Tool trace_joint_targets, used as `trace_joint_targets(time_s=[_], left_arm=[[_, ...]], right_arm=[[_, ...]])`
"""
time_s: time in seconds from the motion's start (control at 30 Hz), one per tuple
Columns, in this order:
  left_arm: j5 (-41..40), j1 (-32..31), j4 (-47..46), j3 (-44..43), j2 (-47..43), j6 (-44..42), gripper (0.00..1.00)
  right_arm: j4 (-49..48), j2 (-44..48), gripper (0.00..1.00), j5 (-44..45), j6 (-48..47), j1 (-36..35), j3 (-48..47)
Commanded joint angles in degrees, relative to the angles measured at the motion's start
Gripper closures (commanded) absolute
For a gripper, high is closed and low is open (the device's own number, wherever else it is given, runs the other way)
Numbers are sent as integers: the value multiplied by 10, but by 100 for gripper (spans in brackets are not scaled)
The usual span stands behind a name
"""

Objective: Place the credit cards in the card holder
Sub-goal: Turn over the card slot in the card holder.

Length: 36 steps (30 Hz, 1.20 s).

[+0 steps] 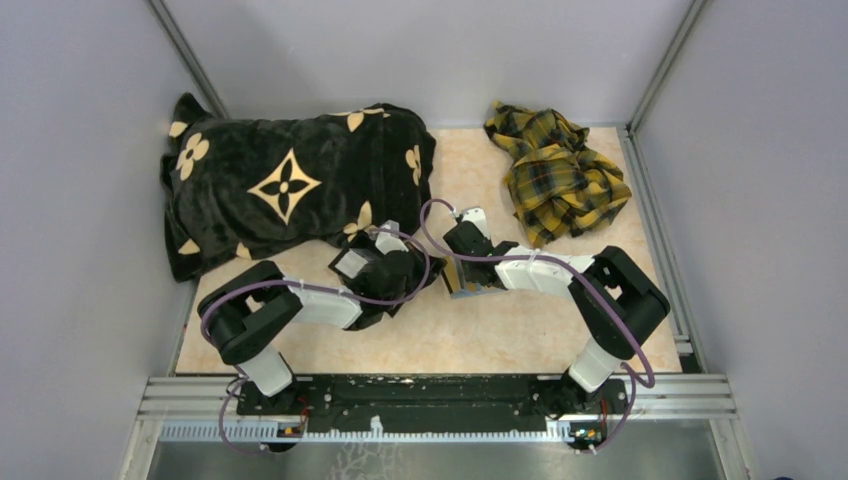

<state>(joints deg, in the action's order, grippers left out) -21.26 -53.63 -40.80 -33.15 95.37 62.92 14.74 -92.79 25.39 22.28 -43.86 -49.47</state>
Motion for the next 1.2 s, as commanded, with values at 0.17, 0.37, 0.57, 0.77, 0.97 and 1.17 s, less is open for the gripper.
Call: trace_joint_targets(time_s=[0.17, 0.37, 0.57, 0.77, 0.97, 1.17], left_arm=[[16, -8, -29, -45, 20, -21, 100], [19, -11, -22, -66, 40, -25, 100], [20, -17, -17, -83, 51, -28, 100], [17, -21, -3, -104, 58, -37, 100], [18, -27, 10, -124, 71, -43, 100], [21, -34, 17, -146, 94, -43, 100]], right_arm=[[10, 13, 72, 12, 7, -1, -4], [15, 36, 72, 22, 9, 10, 3], [19, 59, 72, 24, 9, 25, 9], [22, 70, 72, 25, 7, 34, 10], [23, 80, 72, 26, 11, 56, 25], [17, 110, 72, 21, 28, 85, 54]])
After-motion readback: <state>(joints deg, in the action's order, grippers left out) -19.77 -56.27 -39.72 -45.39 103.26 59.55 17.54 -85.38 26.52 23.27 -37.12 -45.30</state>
